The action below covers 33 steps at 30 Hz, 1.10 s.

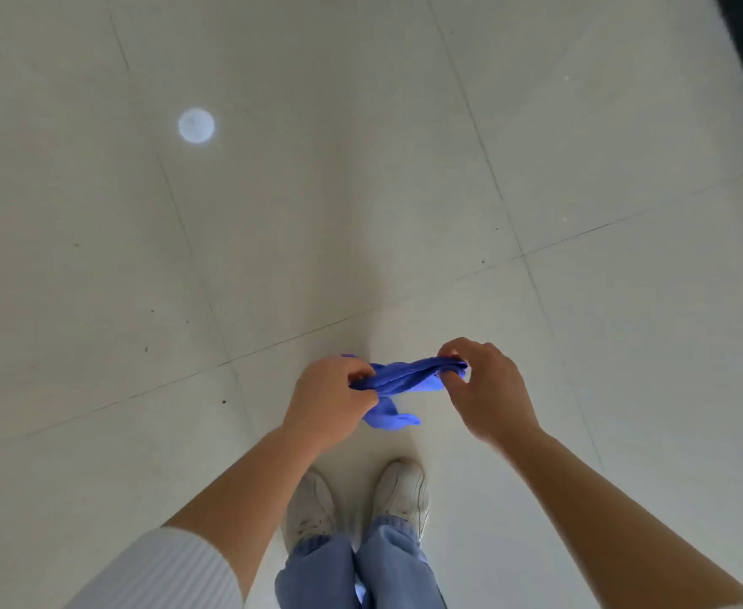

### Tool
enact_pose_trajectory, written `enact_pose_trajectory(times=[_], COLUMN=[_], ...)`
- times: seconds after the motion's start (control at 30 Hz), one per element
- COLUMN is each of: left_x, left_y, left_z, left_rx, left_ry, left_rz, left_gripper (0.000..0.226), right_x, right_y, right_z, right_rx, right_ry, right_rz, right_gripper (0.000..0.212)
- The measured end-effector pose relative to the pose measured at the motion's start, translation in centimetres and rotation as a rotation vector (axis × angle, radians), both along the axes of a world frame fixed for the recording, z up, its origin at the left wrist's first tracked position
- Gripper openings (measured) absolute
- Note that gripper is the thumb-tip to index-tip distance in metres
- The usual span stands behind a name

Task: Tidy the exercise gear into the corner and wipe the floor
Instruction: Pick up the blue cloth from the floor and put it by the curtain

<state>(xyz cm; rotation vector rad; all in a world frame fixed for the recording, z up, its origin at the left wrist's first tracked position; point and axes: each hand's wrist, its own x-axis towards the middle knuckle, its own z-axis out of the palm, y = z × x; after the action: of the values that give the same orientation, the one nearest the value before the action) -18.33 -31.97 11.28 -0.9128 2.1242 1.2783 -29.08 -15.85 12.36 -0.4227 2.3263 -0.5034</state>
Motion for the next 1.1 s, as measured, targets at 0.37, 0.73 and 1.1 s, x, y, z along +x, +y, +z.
enact_pose_trajectory(times=[0.37, 0.73, 1.1], left_x=[-2.8, 0.0, -1.1], left_y=[0.7, 6.5, 23.1], left_z=[34.1, 56.0, 70.6], left_rx=[-0.028, 0.257, 0.417], left_ry=[0.227, 0.477, 0.584], left_rz=[-0.241, -0.372, -0.806], left_gripper=[0.008, 0.019, 0.038], right_x=[-0.7, 7.9, 18.9], right_y=[2.9, 10.7, 27.0], right_z=[35.2, 59.1, 75.1], right_rx=[-0.137, -0.300, -0.371], right_ry=[0.146, 0.431, 0.755], right_rz=[-0.314, -0.700, -1.018], right_gripper=[0.021, 0.025, 0.031])
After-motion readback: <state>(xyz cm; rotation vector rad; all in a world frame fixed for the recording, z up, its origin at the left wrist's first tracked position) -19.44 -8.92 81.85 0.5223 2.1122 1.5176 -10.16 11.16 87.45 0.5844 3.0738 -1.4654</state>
